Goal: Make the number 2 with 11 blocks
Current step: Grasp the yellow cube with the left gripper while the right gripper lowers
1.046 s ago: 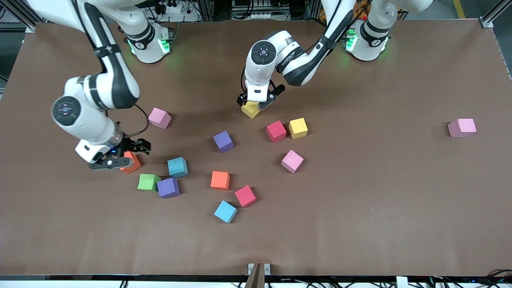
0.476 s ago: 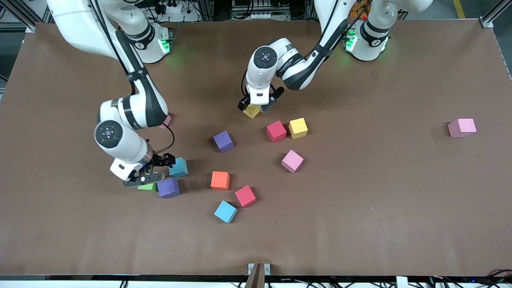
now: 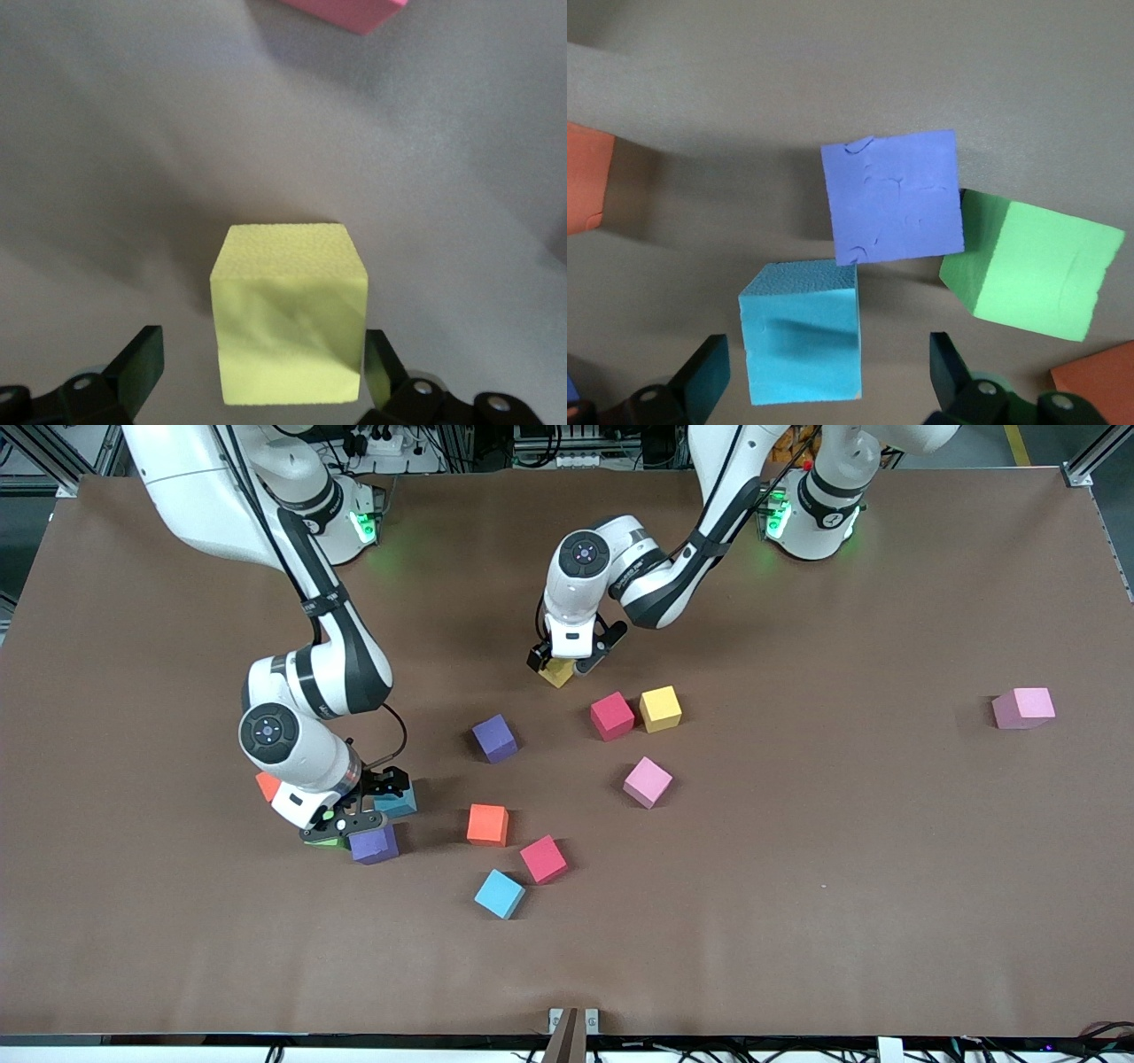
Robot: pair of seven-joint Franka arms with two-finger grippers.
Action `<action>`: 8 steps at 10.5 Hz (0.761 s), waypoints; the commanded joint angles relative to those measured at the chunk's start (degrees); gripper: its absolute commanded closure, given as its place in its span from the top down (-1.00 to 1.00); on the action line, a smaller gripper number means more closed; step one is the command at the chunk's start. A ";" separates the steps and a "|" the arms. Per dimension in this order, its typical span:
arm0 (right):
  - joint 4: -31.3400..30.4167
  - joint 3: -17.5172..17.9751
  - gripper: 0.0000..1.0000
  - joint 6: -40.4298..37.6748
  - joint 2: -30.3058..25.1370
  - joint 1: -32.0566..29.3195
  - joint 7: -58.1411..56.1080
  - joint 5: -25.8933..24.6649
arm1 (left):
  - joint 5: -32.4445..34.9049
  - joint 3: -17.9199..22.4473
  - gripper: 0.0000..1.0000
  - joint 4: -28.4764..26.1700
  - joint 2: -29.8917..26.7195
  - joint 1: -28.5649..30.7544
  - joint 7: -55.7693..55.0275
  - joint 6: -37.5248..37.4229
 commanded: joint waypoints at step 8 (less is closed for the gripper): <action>0.90 -0.35 1.00 1.51 2.20 1.70 0.77 0.50 | 2.04 -0.22 -0.61 -0.62 0.98 0.16 -1.54 2.92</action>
